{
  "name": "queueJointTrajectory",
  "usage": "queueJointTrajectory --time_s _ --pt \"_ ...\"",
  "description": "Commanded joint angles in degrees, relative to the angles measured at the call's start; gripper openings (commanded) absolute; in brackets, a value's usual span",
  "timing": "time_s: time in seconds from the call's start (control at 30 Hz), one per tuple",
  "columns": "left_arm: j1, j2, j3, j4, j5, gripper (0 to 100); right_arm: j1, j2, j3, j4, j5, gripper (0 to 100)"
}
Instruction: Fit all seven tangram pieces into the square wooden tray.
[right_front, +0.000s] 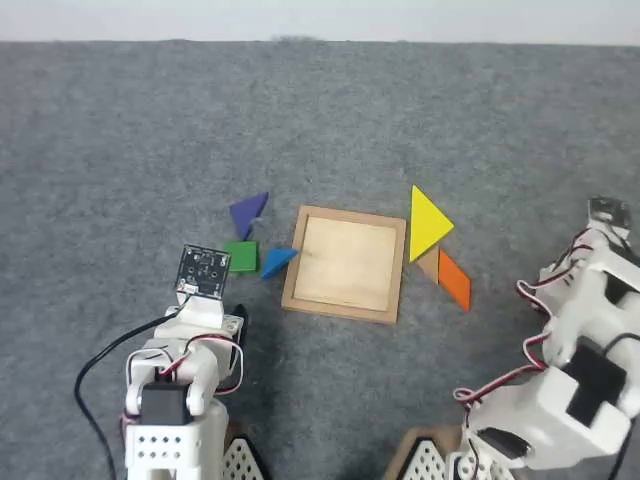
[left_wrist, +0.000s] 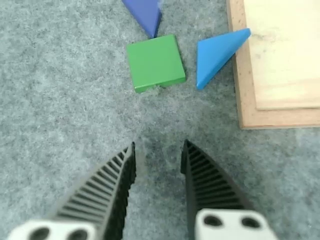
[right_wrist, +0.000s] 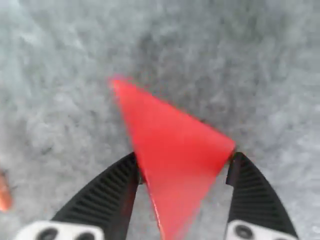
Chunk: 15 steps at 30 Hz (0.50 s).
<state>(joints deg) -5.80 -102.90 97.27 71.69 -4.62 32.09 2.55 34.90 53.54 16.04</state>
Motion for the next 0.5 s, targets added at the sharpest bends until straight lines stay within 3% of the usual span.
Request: queueJointTrajectory --time_s 0.0,0.13,0.3,0.47 --pt "-0.09 -0.97 -0.92 0.26 -0.18 15 0.48 1.10 -1.85 -3.21 1.49 26.3" --pt "-0.09 -0.97 -0.92 0.26 -0.18 15 0.48 7.16 -3.52 -4.18 2.64 25.7" --pt "-0.09 -0.97 -0.92 0.26 -0.18 15 0.66 10.86 -6.24 -3.82 5.01 13.1" --pt "-0.09 -0.97 -0.92 0.26 -0.18 15 0.66 7.78 -6.42 -1.54 5.10 12.1"
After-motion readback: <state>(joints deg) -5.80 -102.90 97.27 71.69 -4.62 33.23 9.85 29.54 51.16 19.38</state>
